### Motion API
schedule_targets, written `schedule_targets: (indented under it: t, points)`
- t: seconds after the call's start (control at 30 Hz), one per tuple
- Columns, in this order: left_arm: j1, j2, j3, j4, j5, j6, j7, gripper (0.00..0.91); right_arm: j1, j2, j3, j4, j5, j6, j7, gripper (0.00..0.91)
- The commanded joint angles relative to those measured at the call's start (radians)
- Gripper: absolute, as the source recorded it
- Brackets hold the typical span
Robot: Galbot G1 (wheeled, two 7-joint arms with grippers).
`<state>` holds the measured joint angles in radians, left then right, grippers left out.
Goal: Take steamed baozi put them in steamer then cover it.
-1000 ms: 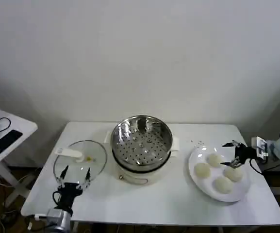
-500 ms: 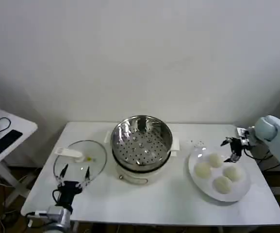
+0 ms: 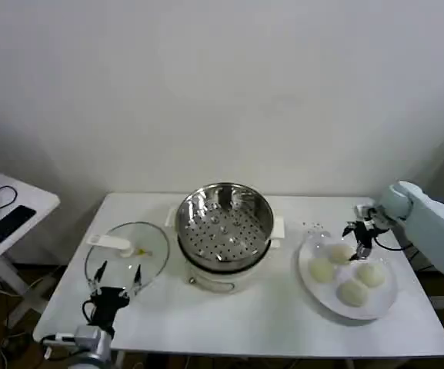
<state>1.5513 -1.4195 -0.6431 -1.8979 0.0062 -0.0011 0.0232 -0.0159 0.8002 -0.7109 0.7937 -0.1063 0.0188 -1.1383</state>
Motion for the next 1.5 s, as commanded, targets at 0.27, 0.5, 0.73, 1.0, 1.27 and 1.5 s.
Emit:
schedule_targets:
  t: [0.27,0.5,0.73,1.0,1.27,1.5]
  points:
    - [0.004,-0.001,-0.002,0.007,0.001,0.0,-0.001,0.907,-0.003,0.046,-0.003,-0.047,-0.023,0.002,-0.01,0.907]
    - [0.003,0.001,-0.003,0.007,0.003,0.0,-0.002,0.907,-0.01,0.051,0.012,-0.054,-0.033,-0.001,-0.01,0.846]
    - [0.009,-0.001,-0.002,0.009,0.003,-0.004,-0.003,0.907,-0.009,0.054,0.019,-0.06,-0.034,-0.004,-0.009,0.756]
    - [0.012,-0.002,-0.006,0.009,0.002,-0.006,-0.004,0.907,-0.019,0.048,0.034,-0.058,-0.032,-0.005,-0.004,0.746]
    - [0.014,-0.004,-0.004,0.01,0.002,-0.006,-0.005,0.907,0.047,0.022,-0.02,0.015,0.013,-0.005,0.0,0.746]
    - [0.015,-0.004,0.001,0.008,0.002,-0.006,-0.004,0.907,0.306,0.001,-0.242,0.136,0.12,0.009,-0.004,0.746]
